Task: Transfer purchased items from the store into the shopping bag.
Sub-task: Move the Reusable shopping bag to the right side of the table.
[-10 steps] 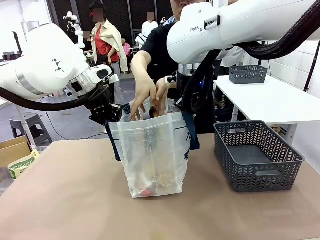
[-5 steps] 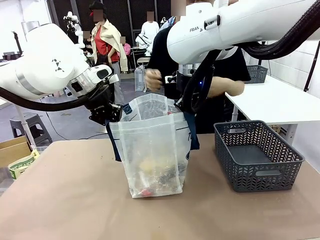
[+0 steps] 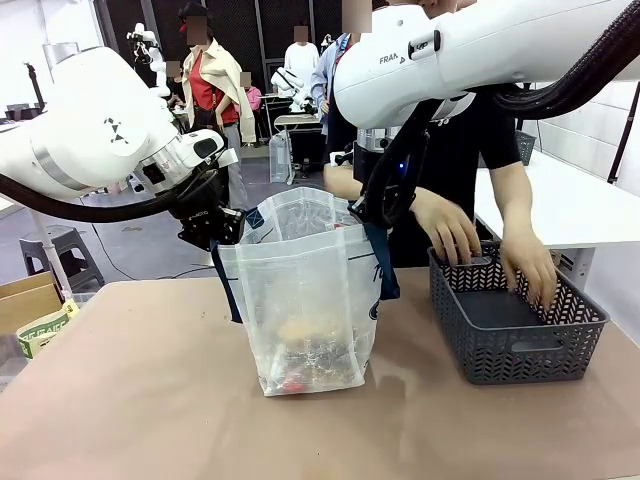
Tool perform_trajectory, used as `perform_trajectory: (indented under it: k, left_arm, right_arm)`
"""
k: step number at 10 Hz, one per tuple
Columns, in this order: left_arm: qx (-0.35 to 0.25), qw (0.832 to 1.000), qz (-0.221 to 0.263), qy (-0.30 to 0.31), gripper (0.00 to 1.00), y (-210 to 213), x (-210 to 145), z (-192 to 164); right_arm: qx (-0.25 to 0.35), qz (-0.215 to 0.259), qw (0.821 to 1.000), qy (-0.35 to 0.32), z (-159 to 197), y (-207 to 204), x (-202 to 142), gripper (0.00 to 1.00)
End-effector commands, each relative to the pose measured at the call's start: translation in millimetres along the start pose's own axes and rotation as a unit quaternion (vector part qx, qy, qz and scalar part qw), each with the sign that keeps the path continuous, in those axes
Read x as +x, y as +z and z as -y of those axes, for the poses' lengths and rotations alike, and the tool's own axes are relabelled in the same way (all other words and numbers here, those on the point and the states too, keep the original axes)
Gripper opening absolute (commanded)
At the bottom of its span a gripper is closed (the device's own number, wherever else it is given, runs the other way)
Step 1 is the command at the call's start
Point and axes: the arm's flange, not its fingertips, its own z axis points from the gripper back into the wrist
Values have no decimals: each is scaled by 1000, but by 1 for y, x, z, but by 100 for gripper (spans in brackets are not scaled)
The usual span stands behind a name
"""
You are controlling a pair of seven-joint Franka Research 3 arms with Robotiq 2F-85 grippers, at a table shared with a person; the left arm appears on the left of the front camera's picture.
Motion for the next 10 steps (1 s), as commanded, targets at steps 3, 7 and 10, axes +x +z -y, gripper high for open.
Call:
perform_trajectory:
  k: [3, 7, 10]
  left_arm:
    - [0, 1000, -1, 0, 0, -1, -1, 0]
    - [0, 1000, -1, 0, 0, -1, -1, 0]
    - [0, 1000, -1, 0, 0, -1, -1, 0]
  right_arm:
    - [0, 1, 1000, 0, 0, 1, 0, 0]
    - [0, 1, 1000, 0, 0, 1, 0, 0]
    - [0, 1, 1000, 0, 0, 1, 0, 0]
